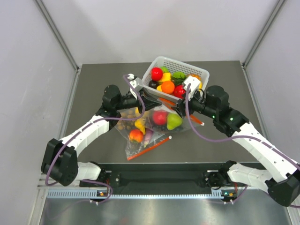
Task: Open the zip-top bag and remove the fake food
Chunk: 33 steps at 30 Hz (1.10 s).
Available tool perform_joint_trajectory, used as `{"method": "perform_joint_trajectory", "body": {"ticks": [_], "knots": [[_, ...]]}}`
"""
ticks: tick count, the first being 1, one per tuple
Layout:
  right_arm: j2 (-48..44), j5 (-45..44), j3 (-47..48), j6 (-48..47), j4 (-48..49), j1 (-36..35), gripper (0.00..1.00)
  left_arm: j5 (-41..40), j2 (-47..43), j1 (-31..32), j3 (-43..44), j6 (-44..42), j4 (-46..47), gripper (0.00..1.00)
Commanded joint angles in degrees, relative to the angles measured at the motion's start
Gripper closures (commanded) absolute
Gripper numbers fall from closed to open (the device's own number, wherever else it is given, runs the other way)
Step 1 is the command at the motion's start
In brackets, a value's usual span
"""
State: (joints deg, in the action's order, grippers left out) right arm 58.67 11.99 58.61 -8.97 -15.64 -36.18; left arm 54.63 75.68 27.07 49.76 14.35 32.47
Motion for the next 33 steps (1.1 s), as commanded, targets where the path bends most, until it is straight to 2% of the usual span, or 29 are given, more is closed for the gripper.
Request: {"method": "perform_joint_trajectory", "body": {"ticks": [1,8,11,15,17,18,21,22,23,24,26,27,28,29,30,33], "knots": [[1.09,3.57,0.98,-2.01,4.47,1.55,0.28,1.97,-2.29,0.18,-0.36,-1.34,1.55,1.0],[2.76,8.93,-0.51,-2.45,7.55,3.84,0.28,2.67,-3.08,0.26,-0.36,-1.69,0.4,1.0],[3.9,14.53,-0.69,-3.15,7.03,4.63,0.29,3.02,-3.08,0.26,-0.28,-1.87,0.23,1.0],[6.79,27.69,-0.17,-4.38,6.24,4.98,0.3,3.29,-2.73,0.35,0.43,-2.04,0.14,1.0],[7.94,30.8,0.8,-4.65,4.49,4.9,0.34,3.29,-2.38,0.44,0.78,-2.39,-0.3,1.0],[8.9,33.08,1.07,-5.52,3.87,4.9,0.37,3.38,-2.29,0.44,0.95,-2.48,-0.47,1.0],[9.88,34.33,1.51,-5.71,2.9,4.98,0.68,2.85,-1.85,0.62,1.39,-2.4,-0.74,1.0],[10.05,34.16,1.59,-5.62,2.89,4.98,0.9,1.2,-1.59,0.88,1.57,-2.22,-0.83,1.0],[9.97,33.46,1.6,-5.18,2.89,4.98,0.97,0.05,-1.5,0.88,1.74,-1.87,-0.91,0.97],[9.88,31.28,1.86,-3.96,3.16,4.98,1.0,-1.44,-1.5,0.97,1.92,-1.69,-1.79,0.89],[9.53,26.71,2.64,-1.94,3.42,4.98,1.0,-7.57,-1.76,1.23,3.32,-2.39,-4.41,0.68],[9.18,20.94,3.17,0.6,3.16,4.9,1.0,-10.65,-2.2,1.49,3.76,-2.74,-7.3,0.5],[9.0,18.53,3.87,1.67,2.03,4.98,1.0,-13.3,-3.42,2.02,4.55,-3.44,-9.07,0.39],[8.74,16.77,5.1,2.46,1.58,4.98,1.0,-15.93,-4.13,2.46,4.99,-4.67,-10.92,0.35],[7.78,13.27,5.55,4.21,1.23,4.98,1.0,-22.14,-4.92,3.07,5.35,-5.2,-12.24,0.33],[5.67,6.59,7.04,7.64,0.87,4.98,1.0,-31.31,-7.82,5.18,6.32,-5.3,-16.03,0.29]]}}
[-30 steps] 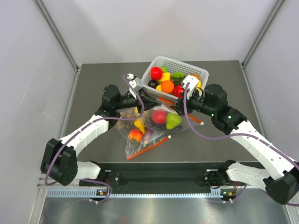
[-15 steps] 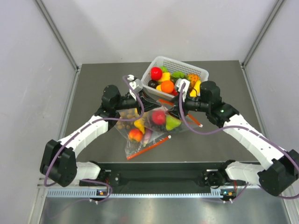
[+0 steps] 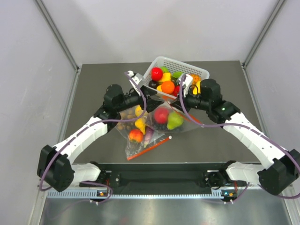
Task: Open the zip-top bag and remove the fake food
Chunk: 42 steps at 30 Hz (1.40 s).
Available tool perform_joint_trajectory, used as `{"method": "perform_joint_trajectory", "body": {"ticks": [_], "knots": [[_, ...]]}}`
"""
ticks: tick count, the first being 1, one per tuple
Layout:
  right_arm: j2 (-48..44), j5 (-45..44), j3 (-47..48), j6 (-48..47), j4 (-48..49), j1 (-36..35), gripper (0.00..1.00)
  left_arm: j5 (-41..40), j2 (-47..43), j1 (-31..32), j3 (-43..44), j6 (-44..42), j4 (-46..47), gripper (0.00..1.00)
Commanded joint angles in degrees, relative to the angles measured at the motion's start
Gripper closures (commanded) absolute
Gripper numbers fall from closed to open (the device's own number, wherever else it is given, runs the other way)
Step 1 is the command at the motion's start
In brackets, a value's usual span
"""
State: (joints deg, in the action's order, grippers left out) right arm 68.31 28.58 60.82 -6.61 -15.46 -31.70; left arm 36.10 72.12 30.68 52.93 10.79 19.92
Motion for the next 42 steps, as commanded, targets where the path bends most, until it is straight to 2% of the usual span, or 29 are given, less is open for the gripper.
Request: {"method": "perform_joint_trajectory", "body": {"ticks": [1,6,10,15,23,25,28,34,38,41,42], "knots": [[-4.33,-11.51,5.1,5.99,0.61,0.5,1.0,-15.07,-5.57,2.45,3.5,-1.21,-4.71,0.28],[-5.3,-15.74,5.81,9.42,0.44,0.5,1.0,-22.2,-7.78,7.19,3.41,3.44,-6.21,0.29],[-5.3,-17.76,4.75,10.65,1.13,0.5,1.0,-25.02,-5.07,13.34,3.93,6.44,-6.91,0.3],[-5.56,-22.24,4.66,11.71,0.0,0.5,1.0,-26.08,-1.98,16.25,5.61,9.16,-11.22,0.3],[-6.26,-22.07,3.08,11.62,0.08,0.5,1.0,-33.02,3.55,18.98,7.98,8.55,-16.14,0.29],[-6.61,-22.51,2.73,11.62,-0.09,0.59,1.0,-32.58,4.69,19.07,8.07,8.46,-16.23,0.49],[-7.14,-26.02,2.38,11.45,-1.58,0.5,1.0,-34.51,4.27,19.16,7.46,8.73,-16.84,0.98],[-8.28,-32.53,2.46,11.62,-3.52,0.68,1.0,-37.68,-0.83,19.16,5.09,9.07,-19.04,1.0],[-8.9,-31.32,2.2,11.1,-3.78,0.68,0.99,-34.54,-2.86,19.16,3.68,9.6,-17.99,1.0],[-11.0,-26.84,2.11,10.04,-4.49,0.59,0.75,-31.71,-2.25,19.16,4.29,9.95,-17.2,1.0],[-11.97,-25.86,2.03,9.78,-5.1,0.5,0.6,-31.44,-2.16,19.16,4.64,9.96,-16.94,1.0]]}}
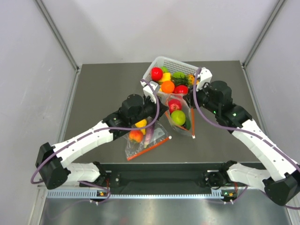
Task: Open the zip-top bag and remove the fake food
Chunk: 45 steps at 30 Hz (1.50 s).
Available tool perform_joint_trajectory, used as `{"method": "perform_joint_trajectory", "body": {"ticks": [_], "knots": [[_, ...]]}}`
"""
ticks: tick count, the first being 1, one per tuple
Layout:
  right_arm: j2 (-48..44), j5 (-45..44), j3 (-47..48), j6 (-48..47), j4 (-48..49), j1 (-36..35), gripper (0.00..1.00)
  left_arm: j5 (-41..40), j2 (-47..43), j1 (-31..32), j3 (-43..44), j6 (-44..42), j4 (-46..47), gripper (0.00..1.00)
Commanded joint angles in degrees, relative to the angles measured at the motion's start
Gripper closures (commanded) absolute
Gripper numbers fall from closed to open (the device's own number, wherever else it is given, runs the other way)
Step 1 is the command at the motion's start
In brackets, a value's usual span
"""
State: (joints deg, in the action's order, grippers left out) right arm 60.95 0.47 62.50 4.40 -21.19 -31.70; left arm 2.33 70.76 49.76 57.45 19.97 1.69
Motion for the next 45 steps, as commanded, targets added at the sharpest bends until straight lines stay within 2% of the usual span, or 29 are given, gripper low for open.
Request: {"method": "perform_joint_trajectory", "body": {"ticks": [1,2,3,4,9,14,18,25,29,36,45], "knots": [[-5.74,2.78,0.34,-1.41,0.19,0.24,0.55,2.33,-0.8,0.08,0.29,0.69,1.38,1.0],[-8.45,4.26,0.25,-1.76,-0.16,-0.02,0.52,2.33,-0.71,0.08,0.38,0.51,1.47,1.0],[-9.87,5.15,0.17,-1.94,-0.69,-0.2,0.4,2.42,-0.71,0.08,0.73,0.34,1.47,1.0],[-11.36,6.2,0.08,-2.03,-0.69,-0.46,0.39,2.42,-0.63,0.08,0.91,0.08,1.47,1.0],[-17.97,18.05,0.96,-0.1,-1.22,-0.73,0.39,2.42,-0.71,0.08,1.43,-0.45,1.29,1.0],[-15.52,35.08,-0.88,4.64,2.2,-1.08,0.42,2.07,-0.71,0.08,1.52,-0.45,1.21,1.0],[-12.53,39.69,-3.87,6.93,5.89,-2.04,0.44,2.07,-0.97,0.08,1.7,-0.45,1.29,1.0],[-6.82,35.93,-6.42,8.07,5.2,-2.31,0.45,2.33,-1.06,0.08,1.88,-0.54,1.21,1.0],[-2.51,25.41,-6.6,8.25,2.92,-2.31,0.45,2.68,-1.42,0.16,1.61,-0.28,1.21,1.0],[-1.45,10.53,-8.36,9.75,1.6,-2.31,0.43,2.77,-2.73,0.16,0.91,-0.63,0.59,1.0],[2.24,6.21,-6.78,7.47,-1.31,-4.24,0.42,6.02,-0.72,0.16,1.87,-1.07,1.21,1.0]]}}
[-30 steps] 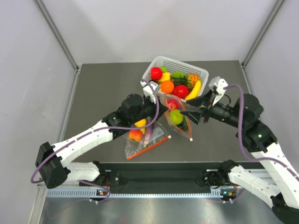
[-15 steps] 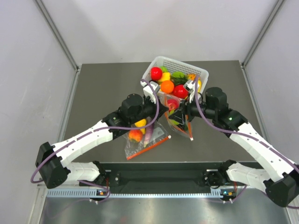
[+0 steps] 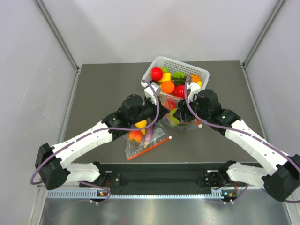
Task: Open the zip-top bag and remove the fake food
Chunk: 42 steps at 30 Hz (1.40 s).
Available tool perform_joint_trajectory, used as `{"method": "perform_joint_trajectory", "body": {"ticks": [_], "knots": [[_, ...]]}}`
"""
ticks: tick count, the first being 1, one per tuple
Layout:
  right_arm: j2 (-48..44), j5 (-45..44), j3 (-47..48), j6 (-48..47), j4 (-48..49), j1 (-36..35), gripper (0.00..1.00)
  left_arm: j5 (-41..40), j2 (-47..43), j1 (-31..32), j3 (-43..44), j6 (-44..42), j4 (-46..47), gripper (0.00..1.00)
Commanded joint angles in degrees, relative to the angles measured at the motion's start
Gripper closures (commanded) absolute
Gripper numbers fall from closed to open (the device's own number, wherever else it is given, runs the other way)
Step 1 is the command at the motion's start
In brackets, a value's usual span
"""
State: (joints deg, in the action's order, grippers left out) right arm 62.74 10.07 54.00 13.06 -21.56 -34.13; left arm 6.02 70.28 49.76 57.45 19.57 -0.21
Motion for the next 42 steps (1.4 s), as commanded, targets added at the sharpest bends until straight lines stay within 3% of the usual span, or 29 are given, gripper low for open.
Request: {"method": "perform_joint_trajectory", "body": {"ticks": [1,5,9,16,29,42], "knots": [[0.71,-3.82,2.07,-1.19,-1.29,-2.17,0.42,2.59,0.12,0.16,2.05,-0.76,3.2,1.0],[2.38,-5.14,3.3,-1.54,-2.52,-3.31,0.38,4.0,1.78,0.51,3.01,-0.59,3.9,1.0],[3.44,-7.6,3.4,-1.02,-2.87,-4.63,0.21,4.26,2.49,1.04,3.63,-0.76,4.07,1.0],[4.85,-9.54,0.77,1.08,-0.68,-6.56,0.21,4.44,2.32,1.66,3.72,-0.76,4.78,1.0],[4.15,2.06,-6.1,7.68,12.85,-8.94,0.14,4.7,2.93,2.45,3.63,-1.2,5.31,1.0],[8.19,-11.19,-8.82,8.21,21.12,-9.46,0.16,6.55,1.97,4.03,2.76,0.46,6.45,1.0]]}}
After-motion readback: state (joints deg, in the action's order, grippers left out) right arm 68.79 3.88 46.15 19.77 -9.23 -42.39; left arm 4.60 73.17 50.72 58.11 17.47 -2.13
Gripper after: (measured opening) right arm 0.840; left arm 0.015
